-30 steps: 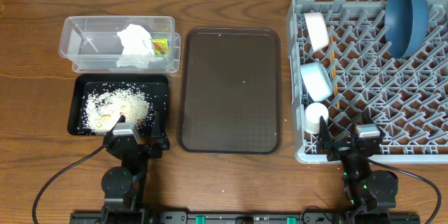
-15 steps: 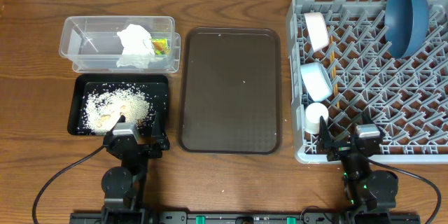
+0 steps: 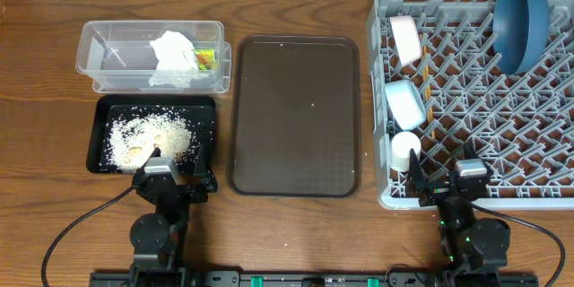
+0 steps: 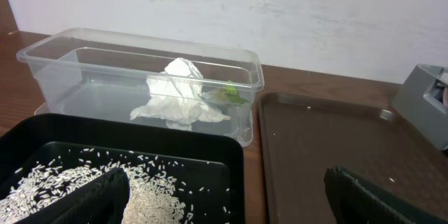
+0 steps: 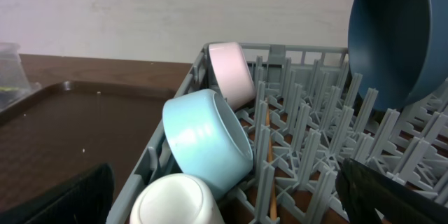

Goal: Sort waste into correct bins and load items into the dishwasher rack

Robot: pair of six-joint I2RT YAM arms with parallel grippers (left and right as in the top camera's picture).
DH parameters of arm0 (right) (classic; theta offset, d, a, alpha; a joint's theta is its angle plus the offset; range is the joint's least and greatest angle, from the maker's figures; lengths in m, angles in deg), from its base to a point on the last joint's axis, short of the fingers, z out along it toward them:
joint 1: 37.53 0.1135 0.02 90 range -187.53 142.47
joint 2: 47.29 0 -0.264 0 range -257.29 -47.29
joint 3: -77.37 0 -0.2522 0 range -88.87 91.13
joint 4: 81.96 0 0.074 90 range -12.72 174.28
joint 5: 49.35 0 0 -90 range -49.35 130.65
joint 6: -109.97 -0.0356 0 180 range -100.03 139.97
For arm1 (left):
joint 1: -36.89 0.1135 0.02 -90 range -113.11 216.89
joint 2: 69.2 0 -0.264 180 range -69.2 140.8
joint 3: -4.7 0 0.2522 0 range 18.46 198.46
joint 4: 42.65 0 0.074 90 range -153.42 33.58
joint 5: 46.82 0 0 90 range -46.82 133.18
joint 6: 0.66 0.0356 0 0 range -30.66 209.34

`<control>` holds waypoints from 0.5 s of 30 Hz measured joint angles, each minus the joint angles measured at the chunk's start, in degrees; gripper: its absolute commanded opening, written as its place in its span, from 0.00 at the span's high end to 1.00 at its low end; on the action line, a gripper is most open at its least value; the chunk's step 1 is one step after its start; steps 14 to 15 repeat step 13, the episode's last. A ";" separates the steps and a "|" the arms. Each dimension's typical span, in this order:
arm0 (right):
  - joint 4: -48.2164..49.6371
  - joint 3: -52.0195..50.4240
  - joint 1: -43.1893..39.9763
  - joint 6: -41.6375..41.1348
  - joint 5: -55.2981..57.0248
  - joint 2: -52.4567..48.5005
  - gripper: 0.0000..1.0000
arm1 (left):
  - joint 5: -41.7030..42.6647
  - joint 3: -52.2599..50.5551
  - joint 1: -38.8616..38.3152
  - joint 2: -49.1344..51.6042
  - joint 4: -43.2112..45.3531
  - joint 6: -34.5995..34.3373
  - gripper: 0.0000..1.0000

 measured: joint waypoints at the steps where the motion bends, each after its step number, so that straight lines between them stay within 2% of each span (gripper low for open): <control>1: 0.00 0.00 0.00 0.00 0.00 0.00 0.01 | -0.02 0.00 0.00 0.00 0.00 0.00 0.09; 15: 0.02 0.00 0.00 0.00 0.00 0.00 0.01 | 0.00 0.00 0.00 0.00 0.00 0.00 0.09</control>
